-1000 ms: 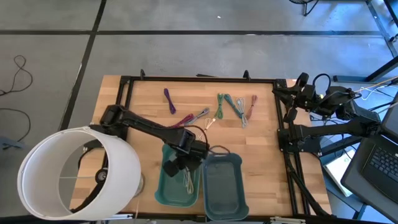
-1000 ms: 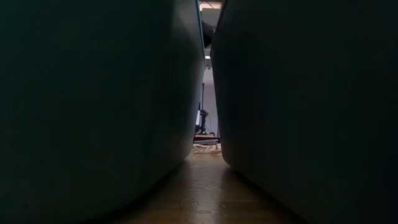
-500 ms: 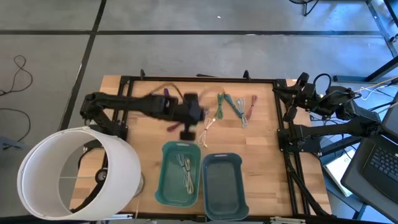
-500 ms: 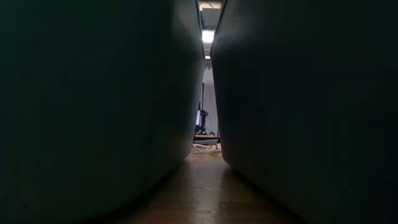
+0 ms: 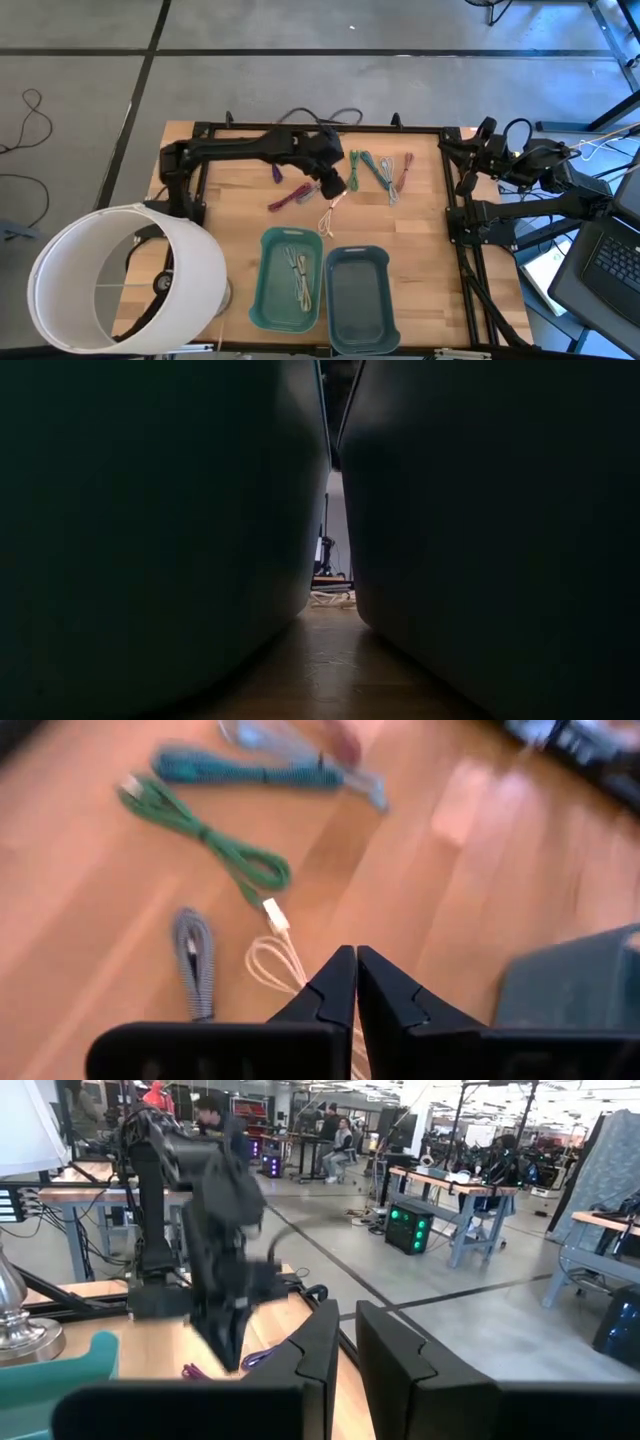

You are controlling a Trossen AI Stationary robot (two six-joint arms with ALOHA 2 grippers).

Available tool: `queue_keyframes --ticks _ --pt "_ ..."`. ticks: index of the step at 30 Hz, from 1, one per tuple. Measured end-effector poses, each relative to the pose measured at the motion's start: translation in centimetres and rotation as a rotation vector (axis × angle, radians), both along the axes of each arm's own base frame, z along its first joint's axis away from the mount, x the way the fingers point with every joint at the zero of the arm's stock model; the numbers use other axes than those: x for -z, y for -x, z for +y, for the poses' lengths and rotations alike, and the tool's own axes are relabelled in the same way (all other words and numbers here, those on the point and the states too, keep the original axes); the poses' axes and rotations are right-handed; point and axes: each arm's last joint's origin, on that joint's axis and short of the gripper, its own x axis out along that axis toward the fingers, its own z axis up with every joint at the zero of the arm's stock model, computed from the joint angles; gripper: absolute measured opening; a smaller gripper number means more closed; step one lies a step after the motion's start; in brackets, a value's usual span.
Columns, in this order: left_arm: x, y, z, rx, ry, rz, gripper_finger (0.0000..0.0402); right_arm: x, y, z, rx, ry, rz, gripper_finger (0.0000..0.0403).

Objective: Pick & Place USB Port
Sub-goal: Put the white charger cable into the green bin

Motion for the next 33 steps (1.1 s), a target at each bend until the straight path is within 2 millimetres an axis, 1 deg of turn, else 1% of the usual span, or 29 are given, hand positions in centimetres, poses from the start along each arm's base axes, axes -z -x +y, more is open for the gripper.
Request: queue_keyframes --ticks 2,4,7,10,15,19,22,27,30,33 --pt "1.5 -0.6 0.0 0.005 0.012 0.042 0.0018 0.0 0.0 0.0 0.0 0.003 0.004 0.0044" --pt "2.6 -1.3 0.1 0.025 0.026 0.042 0.0035 0.0 0.0 0.0 0.0 0.004 0.005 0.0044" --pt "3.9 -2.0 0.1 0.04 0.063 0.055 0.007 0.1 0.0 0.0 0.0 0.001 0.016 0.0044" --pt "5.0 -2.3 0.1 0.004 0.091 0.09 0.0112 0.4 0.0 0.0 0.0 -0.005 0.041 0.0044" --pt "6.1 -2.3 0.6 -0.091 0.168 0.134 0.0175 0.6 0.0 0.0 0.002 -0.022 0.052 0.0044" --pt "6.4 -2.1 0.6 -0.136 0.198 0.161 0.0208 0.6 0.0 0.0 0.002 -0.017 0.054 0.0044" --pt "6.4 -2.0 0.5 -0.166 0.21 0.176 0.022 0.6 0.0 0.0 0.0 -0.007 0.059 0.0044" --pt "6.6 -2.2 0.0 -0.164 0.213 0.179 0.0224 0.6 0.0 0.0 0.0 -0.002 0.062 0.0044" --pt "7.6 -2.3 -0.2 -0.17 0.236 0.217 0.0224 0.6 0.0 0.0 0.0 -0.002 0.062 0.0044" --pt "9.3 -2.7 -0.5 -0.161 0.257 0.268 0.0224 0.6 0.0 0.0 0.0 -0.002 0.062 0.0044"
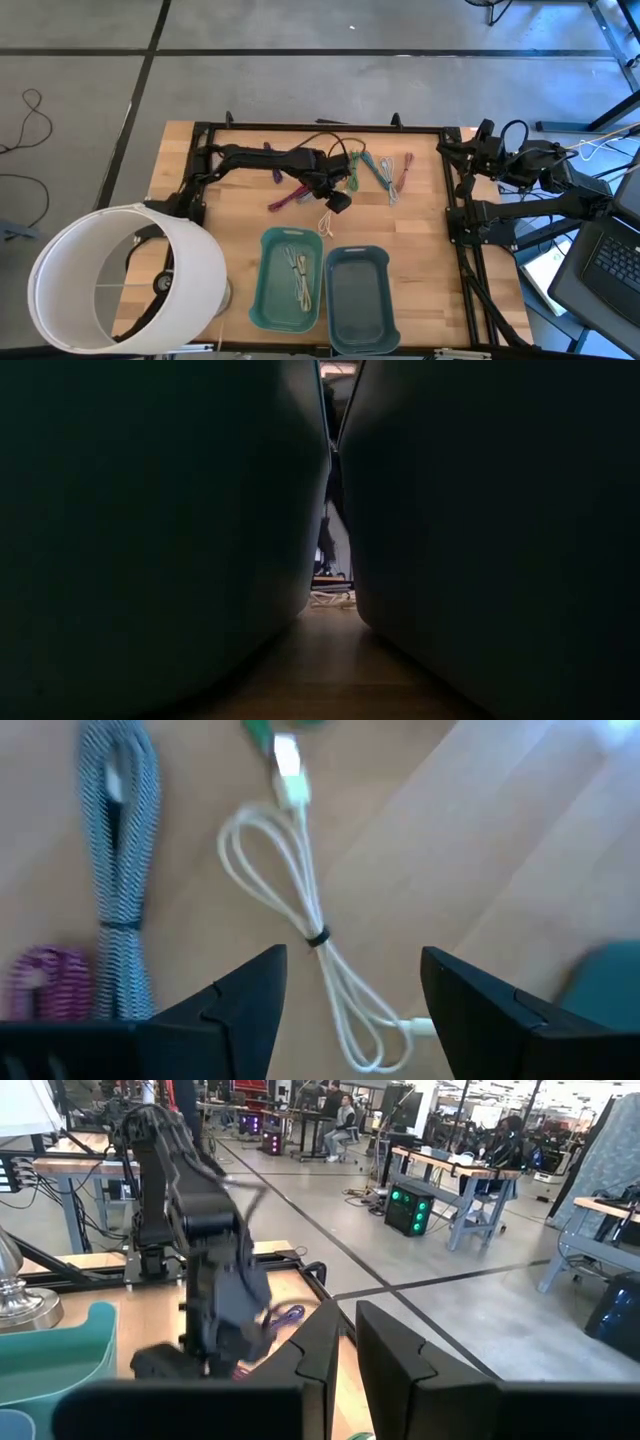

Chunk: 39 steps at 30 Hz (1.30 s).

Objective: Pick & Place USB Port
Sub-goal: Put the white charger cable into the green bin

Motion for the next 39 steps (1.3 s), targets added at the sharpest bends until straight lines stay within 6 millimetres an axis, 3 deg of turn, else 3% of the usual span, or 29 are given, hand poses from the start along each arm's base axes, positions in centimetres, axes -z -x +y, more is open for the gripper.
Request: queue_keyframes --ticks 12,20,23,28,29,34,39 --pt "4.6 -1.2 -1.0 0.01 0.06 0.078 0.0224 0.0 0.0 0.0 0.001 -0.002 -0.001 0.0044" --pt "5.0 -1.7 -0.6 -0.028 -0.054 0.065 0.0214 0.0 0.0 0.0 0.0 -0.003 -0.002 0.0044" --pt "5.1 -1.7 -0.4 -0.039 -0.081 0.063 0.017 0.0 0.0 0.0 0.0 -0.003 -0.002 0.0044" --pt "5.2 -1.7 -0.2 -0.01 -0.123 0.073 0.0033 0.0 0.0 0.0 0.0 -0.003 -0.002 0.0044" --pt "5.2 -1.7 -0.2 -0.007 -0.126 0.072 0.002 0.0 0.0 0.0 0.0 -0.003 -0.002 0.0044" --pt "3.6 -1.4 0.0 0.044 -0.172 0.042 0.0005 -0.1 0.0 0.0 0.0 -0.003 -0.013 0.0044" --pt "-3.2 -0.5 0.0 0.14 -0.239 -0.075 0.0005 -1.3 0.7 0.0 -0.001 0.004 -0.05 0.0044"
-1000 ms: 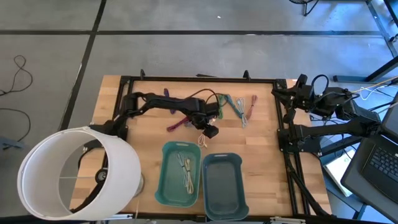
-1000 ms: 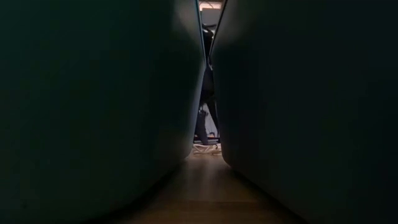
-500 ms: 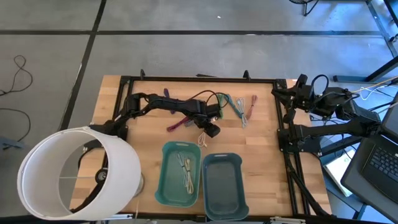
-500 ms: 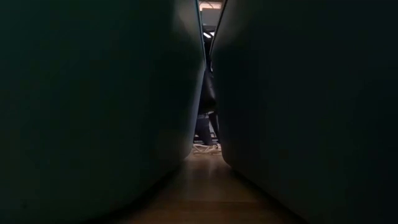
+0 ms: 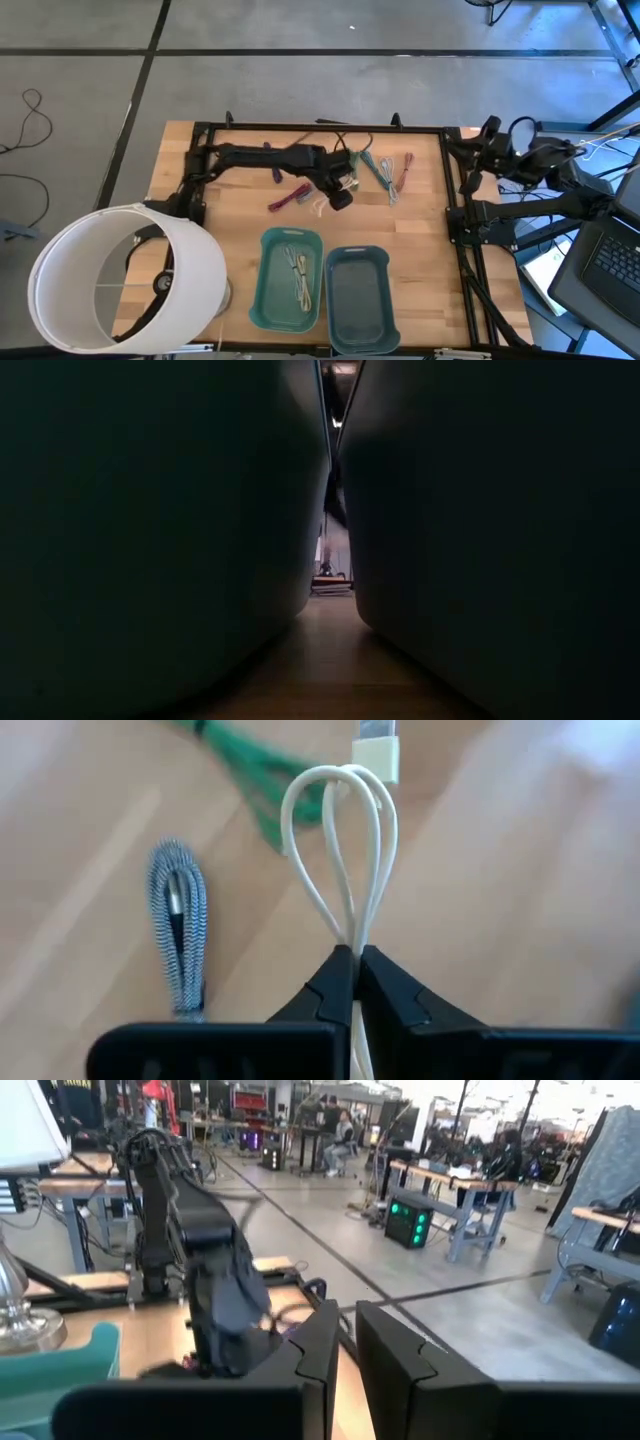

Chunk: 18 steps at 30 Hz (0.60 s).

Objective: Pick & Place USB Port
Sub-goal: Put the white charger cable into the green bin

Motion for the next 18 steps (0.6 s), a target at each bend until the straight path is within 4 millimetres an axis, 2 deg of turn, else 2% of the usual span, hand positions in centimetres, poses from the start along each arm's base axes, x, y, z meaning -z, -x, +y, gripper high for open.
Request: queue_keyframes --ticks 4,7,10,14,16,18 --pt "-6.4 1.9 -0.5 0.097 -0.064 -0.125 0.0004 -1.2 1.0 0.0 0.0 0.023 -0.016 0.0044" --pt "-12.2 4.6 -1.1 0.222 -0.114 -0.28 0.0004 -1.8 1.6 0.0 -0.001 0.024 -0.013 0.0044" --pt "-16.1 7.4 -2.5 0.422 -0.138 -0.403 0.0004 -2.2 2.1 0.0 0.0 0.027 -0.012 0.0044" --pt "-19.3 11.1 -5.7 0.797 -0.247 -0.489 0.0004 -2.3 2.3 -0.1 0.033 0.031 -0.006 0.0044" --pt "-19.6 12.3 -7.3 0.955 -0.345 -0.444 0.0004 -2.3 2.3 -0.2 0.046 0.036 0.002 0.0044" --pt "-19.0 12.7 -8.2 0.992 -0.377 -0.355 0.0004 -2.3 2.3 -0.2 0.051 0.047 0.007 0.0044"
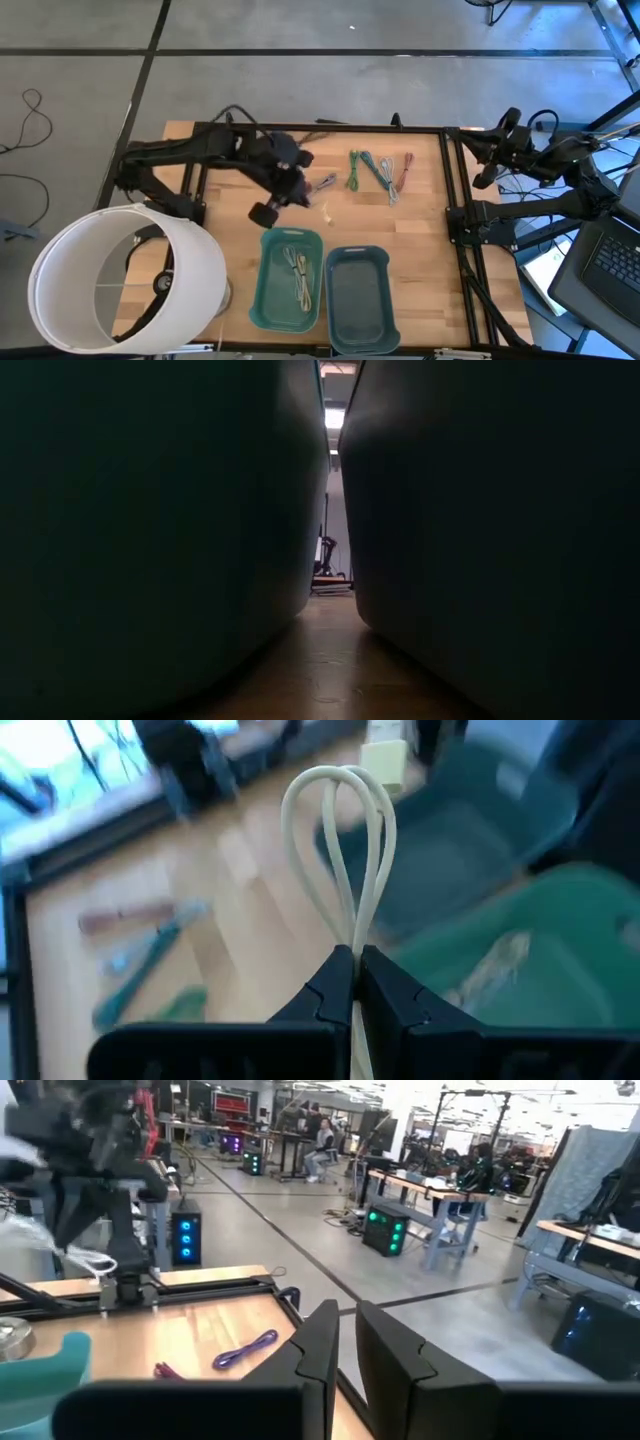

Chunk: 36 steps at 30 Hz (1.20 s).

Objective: Pick & Place USB Port
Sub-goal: Put the white charger cable into the green bin

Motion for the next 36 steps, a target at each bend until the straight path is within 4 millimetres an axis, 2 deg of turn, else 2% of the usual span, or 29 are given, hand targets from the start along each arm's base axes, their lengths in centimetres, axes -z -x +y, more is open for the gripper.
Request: queue_keyframes --ticks 4,8,15,18,21,28,33,36 --pt "1.8 -0.6 -0.6 -0.028 -0.104 0.114 0.0004 -0.1 0.0 -0.1 0.025 0.005 -0.003 0.0044" --pt "4.7 -2.2 -2.8 0.144 -0.199 0.235 0.0003 0.0 0.0 -0.1 0.03 0.006 0.005 0.0044" --pt "9.1 -2.8 -5.6 0.401 -0.364 0.527 0.0003 0.0 0.1 -0.2 0.061 0.008 0.005 0.0044" --pt "9.4 -2.9 -6.8 0.465 -0.378 0.519 0.0003 0.0 0.1 -0.2 0.064 0.009 0.005 0.0044" --pt "9.3 -3.3 -8.4 0.513 -0.365 0.439 0.0003 0.0 0.1 -0.2 0.064 0.008 0.005 0.0044" --pt "9.5 -3.5 -11.6 0.547 -0.339 0.36 0.0003 0.0 0.1 -0.2 0.064 0.009 0.009 0.0044" --pt "12.3 -4.6 -12.9 0.624 -0.307 0.424 0.0003 0.0 0.1 -0.2 0.064 0.009 0.009 0.0044" --pt "14.4 -5.1 -13.4 0.685 -0.348 0.47 0.0003 0.0 0.1 -0.2 0.063 0.009 0.009 0.0044"
